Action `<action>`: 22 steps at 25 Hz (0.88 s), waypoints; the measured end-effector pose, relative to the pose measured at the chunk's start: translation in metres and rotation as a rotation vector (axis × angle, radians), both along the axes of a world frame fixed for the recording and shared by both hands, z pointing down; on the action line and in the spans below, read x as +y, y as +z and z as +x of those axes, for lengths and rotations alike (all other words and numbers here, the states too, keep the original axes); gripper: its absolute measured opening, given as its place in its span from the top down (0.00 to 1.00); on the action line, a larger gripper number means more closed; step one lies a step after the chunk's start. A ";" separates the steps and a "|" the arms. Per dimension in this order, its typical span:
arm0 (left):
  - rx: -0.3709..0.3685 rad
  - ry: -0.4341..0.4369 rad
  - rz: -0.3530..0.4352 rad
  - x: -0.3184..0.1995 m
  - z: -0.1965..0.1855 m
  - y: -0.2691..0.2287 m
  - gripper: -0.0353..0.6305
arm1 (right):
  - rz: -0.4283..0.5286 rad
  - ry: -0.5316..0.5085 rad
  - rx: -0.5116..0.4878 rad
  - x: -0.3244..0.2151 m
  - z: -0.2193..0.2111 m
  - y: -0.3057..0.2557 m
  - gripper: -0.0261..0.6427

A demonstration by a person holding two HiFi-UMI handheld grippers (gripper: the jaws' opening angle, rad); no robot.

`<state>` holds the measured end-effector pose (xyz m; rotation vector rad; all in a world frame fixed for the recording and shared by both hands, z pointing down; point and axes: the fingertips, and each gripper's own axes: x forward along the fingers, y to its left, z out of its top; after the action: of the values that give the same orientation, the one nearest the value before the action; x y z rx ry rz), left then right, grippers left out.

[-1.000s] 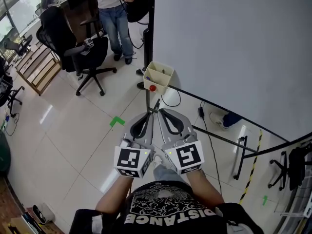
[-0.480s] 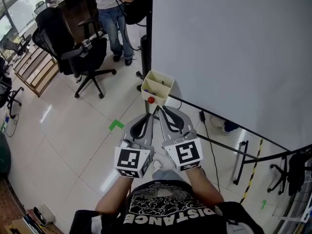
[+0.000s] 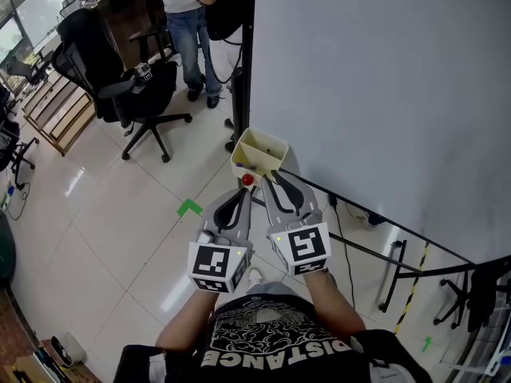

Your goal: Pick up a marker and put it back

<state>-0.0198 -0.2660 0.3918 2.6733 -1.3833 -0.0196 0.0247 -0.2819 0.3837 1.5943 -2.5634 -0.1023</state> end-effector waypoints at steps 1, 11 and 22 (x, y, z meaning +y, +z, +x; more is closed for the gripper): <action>-0.001 -0.001 0.000 -0.003 0.001 0.001 0.94 | -0.001 0.001 0.000 -0.004 0.002 0.002 0.91; -0.011 -0.015 -0.009 -0.024 0.010 0.007 0.94 | -0.015 0.017 -0.001 -0.038 0.016 0.014 0.86; -0.018 -0.046 -0.026 -0.047 0.004 0.014 0.94 | -0.049 0.009 0.079 -0.073 0.012 0.038 0.85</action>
<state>-0.0162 -0.3126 0.4058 2.6263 -1.4399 0.0175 0.0364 -0.3549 0.4217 1.5519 -2.4803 -0.0986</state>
